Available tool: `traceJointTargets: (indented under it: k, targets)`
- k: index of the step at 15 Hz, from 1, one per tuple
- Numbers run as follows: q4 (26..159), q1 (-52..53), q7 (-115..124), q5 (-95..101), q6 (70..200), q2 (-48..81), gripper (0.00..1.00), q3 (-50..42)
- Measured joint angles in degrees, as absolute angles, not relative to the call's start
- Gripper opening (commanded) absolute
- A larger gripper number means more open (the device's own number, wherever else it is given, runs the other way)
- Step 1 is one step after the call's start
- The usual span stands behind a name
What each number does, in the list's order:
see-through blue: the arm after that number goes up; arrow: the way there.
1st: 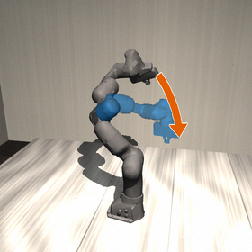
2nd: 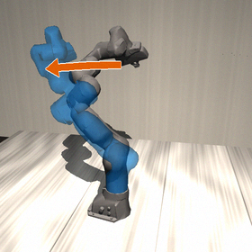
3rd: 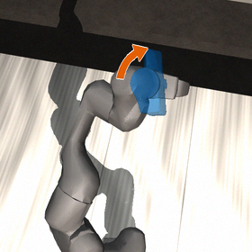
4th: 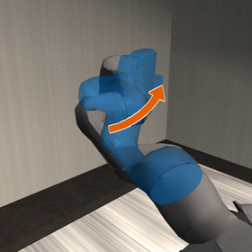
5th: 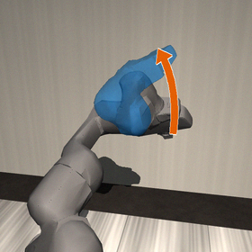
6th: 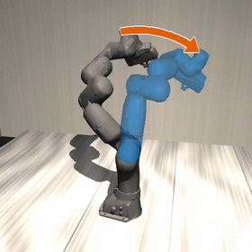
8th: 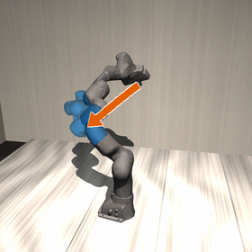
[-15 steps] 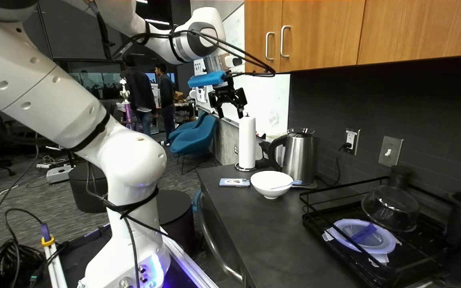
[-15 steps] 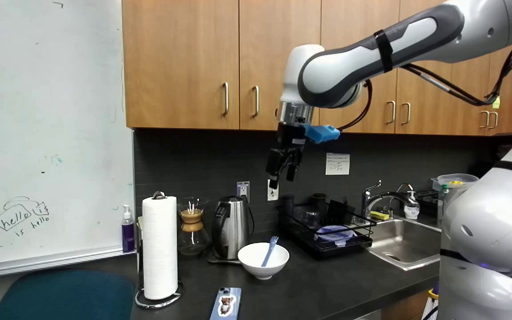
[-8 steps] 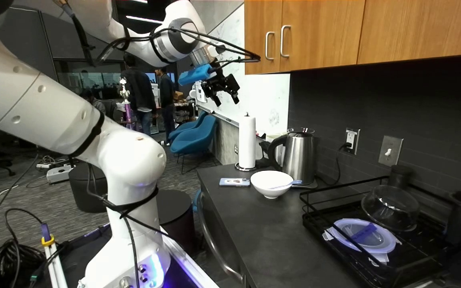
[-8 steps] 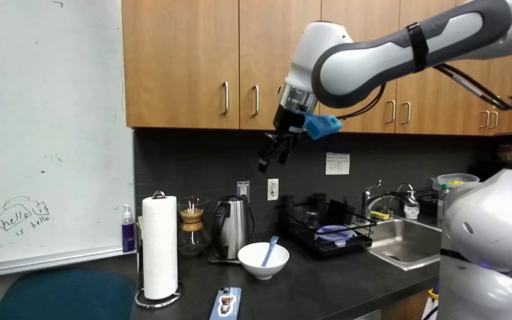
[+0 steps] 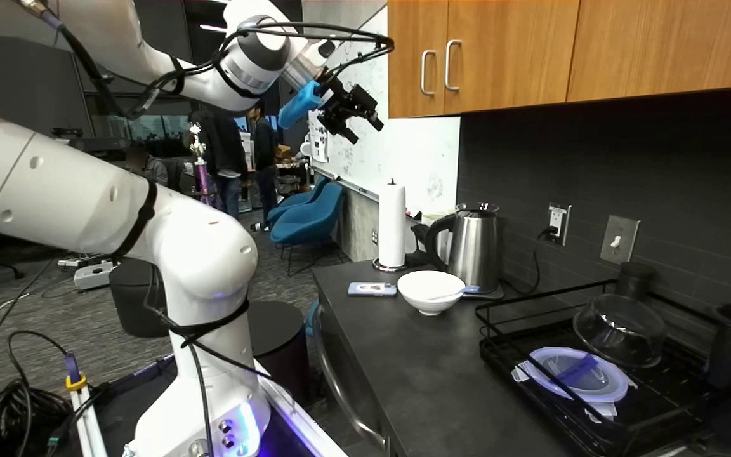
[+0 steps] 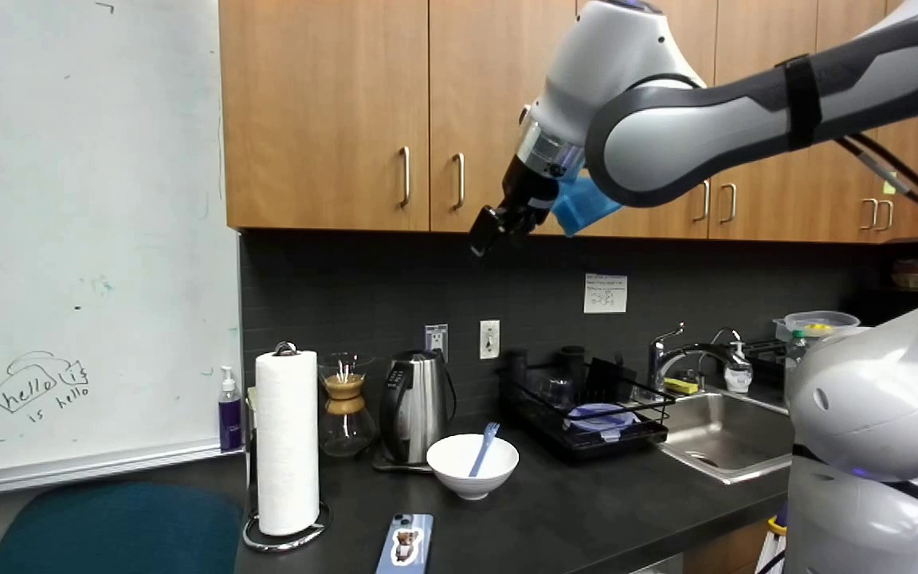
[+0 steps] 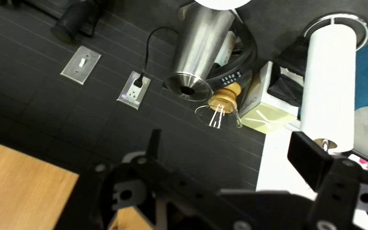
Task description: Open the cupboard's right door halfway
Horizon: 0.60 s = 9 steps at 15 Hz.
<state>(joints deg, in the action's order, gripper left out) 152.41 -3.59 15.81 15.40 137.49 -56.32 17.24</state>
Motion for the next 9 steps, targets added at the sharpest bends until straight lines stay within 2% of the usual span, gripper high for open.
traceJointTargets:
  k: [4,9]
  targets:
    - [152.26,-7.63,10.47,22.13,135.33,-58.52,1.00,14.82]
    - [151.93,-9.26,-2.83,27.57,134.10,-58.59,1.00,5.28]
